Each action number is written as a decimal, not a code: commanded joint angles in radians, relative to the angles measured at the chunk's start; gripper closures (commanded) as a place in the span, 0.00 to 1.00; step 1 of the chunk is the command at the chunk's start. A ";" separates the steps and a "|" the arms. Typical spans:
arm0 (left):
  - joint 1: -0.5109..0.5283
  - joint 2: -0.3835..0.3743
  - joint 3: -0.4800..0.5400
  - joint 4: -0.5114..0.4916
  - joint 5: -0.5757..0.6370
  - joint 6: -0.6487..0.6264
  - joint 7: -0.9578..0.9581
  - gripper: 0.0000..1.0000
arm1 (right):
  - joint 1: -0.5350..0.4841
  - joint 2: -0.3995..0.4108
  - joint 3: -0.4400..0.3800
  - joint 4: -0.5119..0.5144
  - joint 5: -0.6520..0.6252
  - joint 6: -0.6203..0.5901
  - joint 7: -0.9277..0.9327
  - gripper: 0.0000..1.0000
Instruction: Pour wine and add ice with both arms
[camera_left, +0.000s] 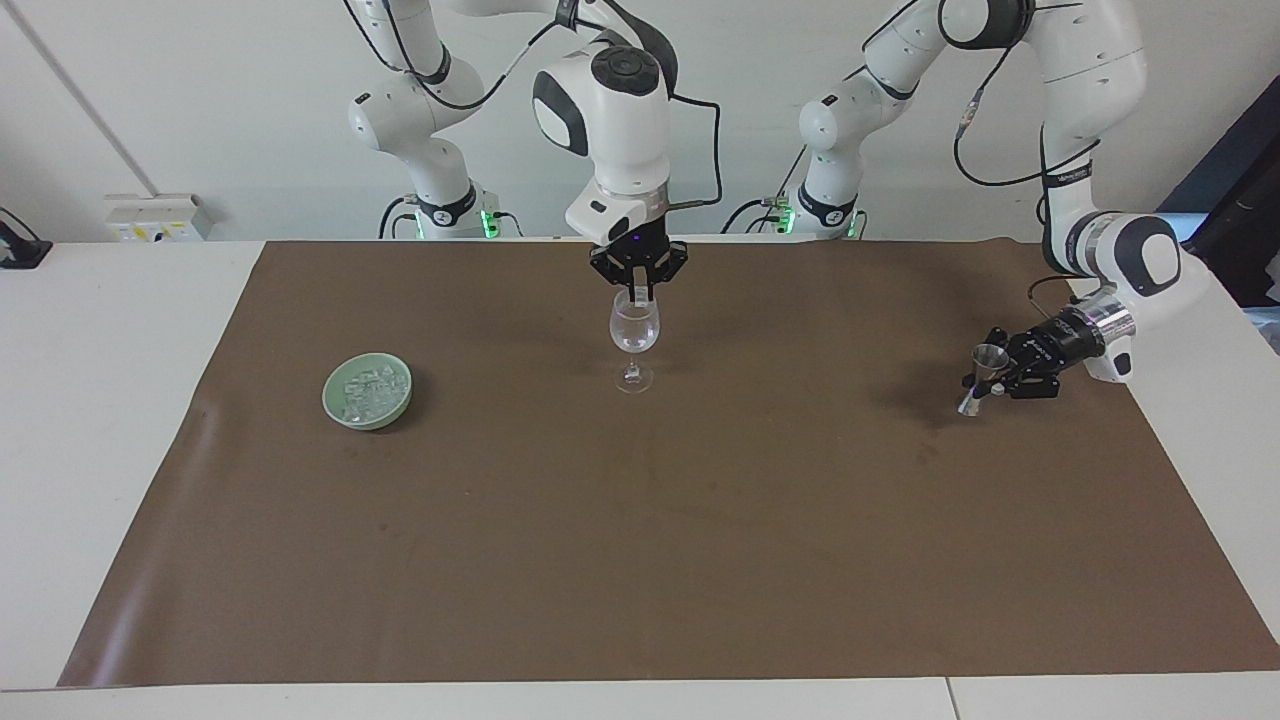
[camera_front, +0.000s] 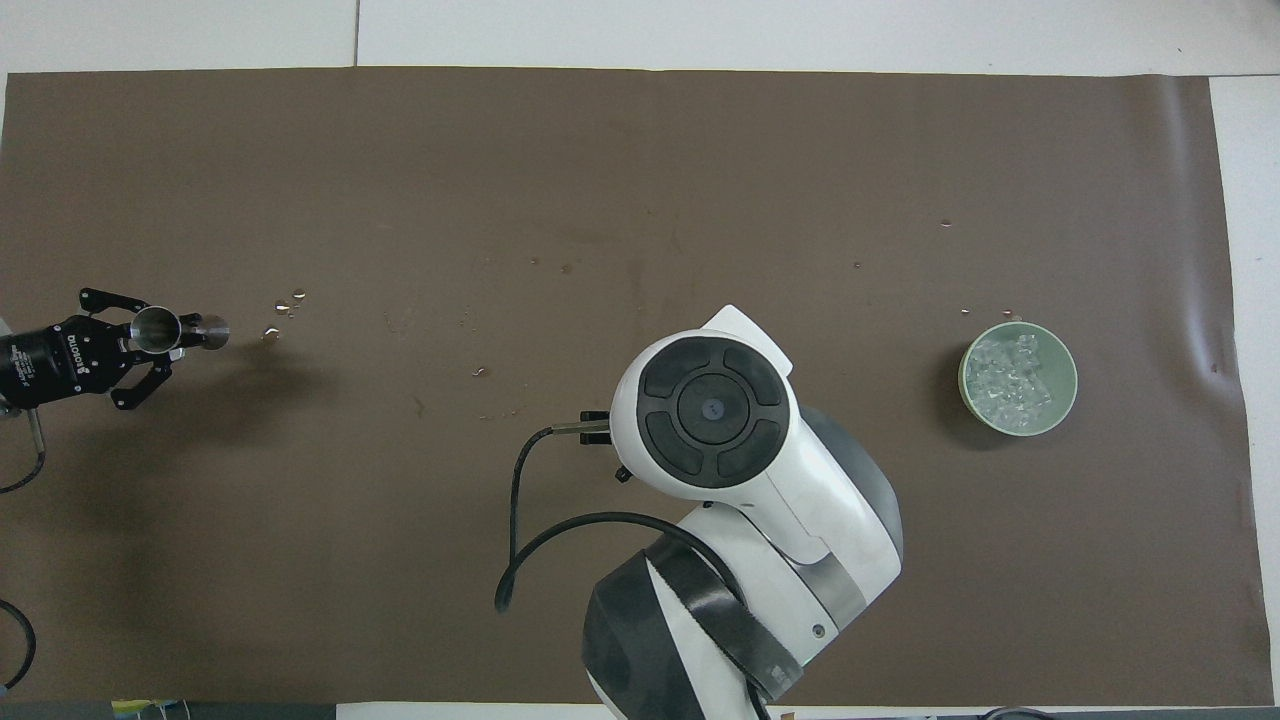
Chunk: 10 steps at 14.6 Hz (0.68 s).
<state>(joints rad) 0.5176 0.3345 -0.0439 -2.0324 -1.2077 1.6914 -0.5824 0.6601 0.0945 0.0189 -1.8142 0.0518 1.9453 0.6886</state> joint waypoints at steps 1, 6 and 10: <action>0.001 0.047 -0.008 0.003 -0.056 0.060 0.003 1.00 | -0.002 -0.035 0.000 -0.034 0.010 0.003 0.006 0.72; -0.010 0.047 -0.008 -0.049 -0.107 0.133 -0.028 1.00 | -0.022 -0.018 -0.002 0.022 -0.003 -0.026 0.005 0.31; -0.010 0.041 -0.008 -0.068 -0.108 0.131 -0.028 1.00 | -0.098 -0.010 -0.007 0.114 -0.021 -0.055 -0.011 0.07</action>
<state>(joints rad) 0.5151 0.3965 -0.0522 -2.0771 -1.2941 1.8072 -0.5920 0.6105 0.0835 0.0105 -1.7457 0.0454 1.9189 0.6886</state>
